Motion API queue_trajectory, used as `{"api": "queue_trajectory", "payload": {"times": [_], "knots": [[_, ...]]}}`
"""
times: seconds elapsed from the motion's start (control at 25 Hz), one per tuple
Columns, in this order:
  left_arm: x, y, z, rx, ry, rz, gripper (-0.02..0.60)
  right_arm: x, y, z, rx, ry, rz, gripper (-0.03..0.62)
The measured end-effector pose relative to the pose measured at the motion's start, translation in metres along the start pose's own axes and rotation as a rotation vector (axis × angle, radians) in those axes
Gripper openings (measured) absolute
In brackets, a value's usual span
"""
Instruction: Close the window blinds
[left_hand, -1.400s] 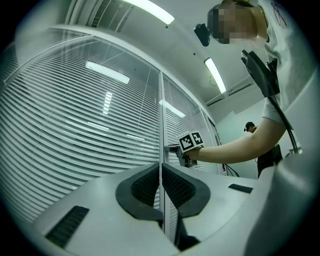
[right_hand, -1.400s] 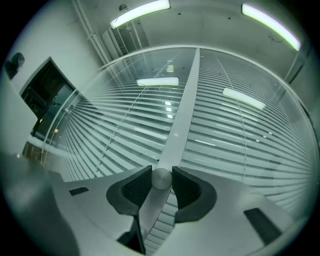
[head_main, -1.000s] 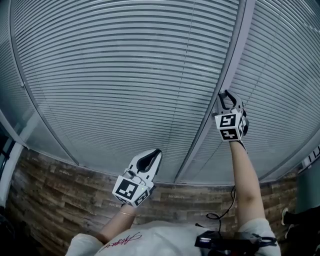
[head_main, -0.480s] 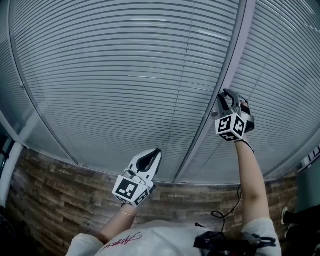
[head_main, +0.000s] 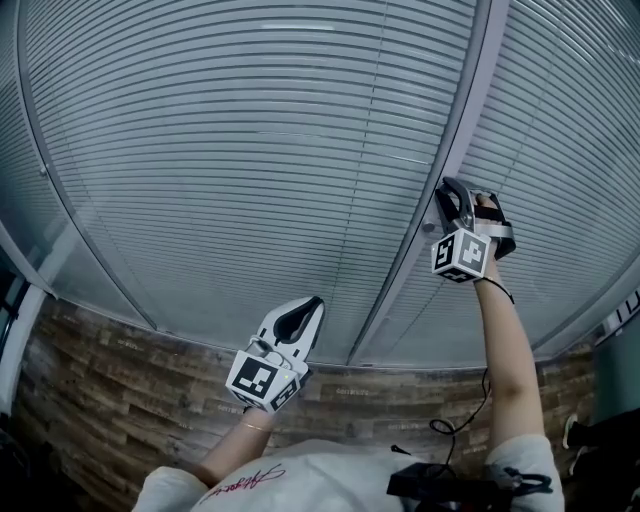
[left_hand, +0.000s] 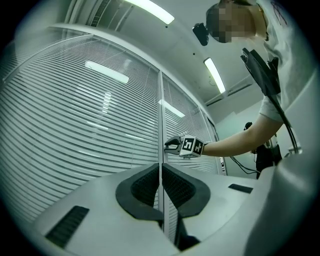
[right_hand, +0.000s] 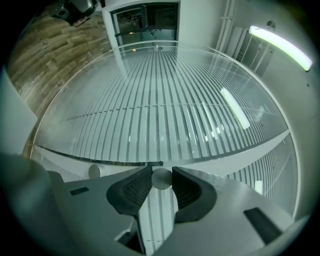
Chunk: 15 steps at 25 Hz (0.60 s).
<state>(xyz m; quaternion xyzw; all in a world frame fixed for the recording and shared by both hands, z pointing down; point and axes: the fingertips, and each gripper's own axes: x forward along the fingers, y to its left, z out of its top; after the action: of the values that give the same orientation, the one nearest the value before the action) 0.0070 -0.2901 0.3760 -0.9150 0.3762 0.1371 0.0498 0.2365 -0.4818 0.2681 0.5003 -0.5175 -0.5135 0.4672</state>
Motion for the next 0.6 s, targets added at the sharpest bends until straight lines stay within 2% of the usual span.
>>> {"api": "queue_trajectory", "payload": {"times": [0.24, 0.48, 0.6], "knots": [[0.0046, -0.0014, 0.0045, 0.007, -0.005, -0.007, 0.028, 0.0021, -0.0018, 0.0003, -0.123, 0.013, 0.008, 0.132], [0.0017, -0.0026, -0.0009, 0.001, -0.003, -0.008, 0.028, 0.0002, 0.0050, 0.0030, -0.144, 0.012, 0.012, 0.132], [0.0046, -0.0027, 0.0001, 0.005, 0.002, -0.011, 0.029, 0.0032, 0.0063, 0.0030, -0.192, 0.015, 0.023, 0.132]]}}
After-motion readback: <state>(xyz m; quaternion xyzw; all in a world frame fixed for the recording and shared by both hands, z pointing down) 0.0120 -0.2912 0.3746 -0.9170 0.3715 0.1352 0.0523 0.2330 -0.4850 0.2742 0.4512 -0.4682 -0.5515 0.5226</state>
